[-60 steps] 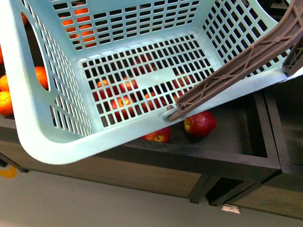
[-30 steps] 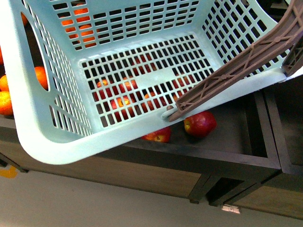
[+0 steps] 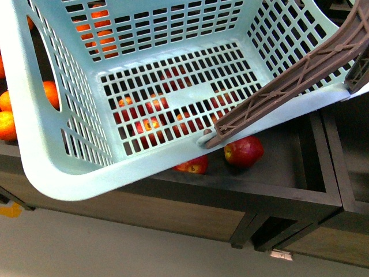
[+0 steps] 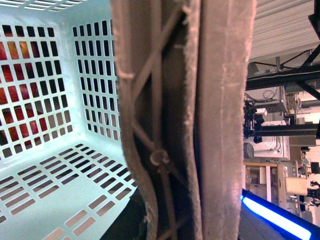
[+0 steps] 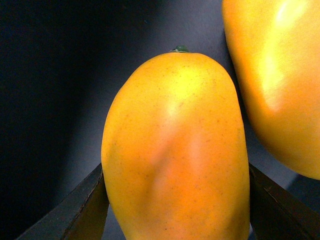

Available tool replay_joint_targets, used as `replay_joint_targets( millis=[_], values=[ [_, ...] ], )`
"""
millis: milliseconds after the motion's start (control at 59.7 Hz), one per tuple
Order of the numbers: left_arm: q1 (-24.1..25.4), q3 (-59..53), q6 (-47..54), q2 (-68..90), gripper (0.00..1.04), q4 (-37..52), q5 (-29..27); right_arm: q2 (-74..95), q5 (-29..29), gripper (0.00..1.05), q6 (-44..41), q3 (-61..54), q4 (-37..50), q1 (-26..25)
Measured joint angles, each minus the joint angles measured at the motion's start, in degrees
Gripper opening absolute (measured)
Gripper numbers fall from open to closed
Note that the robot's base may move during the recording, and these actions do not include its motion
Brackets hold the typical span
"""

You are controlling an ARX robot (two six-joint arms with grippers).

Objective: Pick mango and avocado into basket

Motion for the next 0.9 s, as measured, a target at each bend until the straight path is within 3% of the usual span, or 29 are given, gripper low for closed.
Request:
replay_joint_targets(
  millis=[184,385,603,753,904],
  values=[
    [0.00,0.00,0.00,0.00,0.16,0.00,0.00,-15.08,-2.58,0.66,-7.52,-12.94,7.43,0.17],
    [0.00,0.00,0.00,0.00,0.16,0.00,0.00,-35.69,-7.41,0.66,-11.67,-25.14,10.86,4.17],
    [0.00,0.00,0.00,0.00,0.16,0.00,0.00,-58.84,-7.08,0.66,-13.27,-27.56,10.40,17.07],
    [0.00,0.00,0.00,0.00,0.16,0.00,-0.02,-59.80,-0.70,0.66,-16.00,-27.58,13.14,27.12],
    [0.00,0.00,0.00,0.00,0.16,0.00,0.02,-54.55,4.02,0.66,-17.25,-27.89,15.39,41.72]
  ],
)
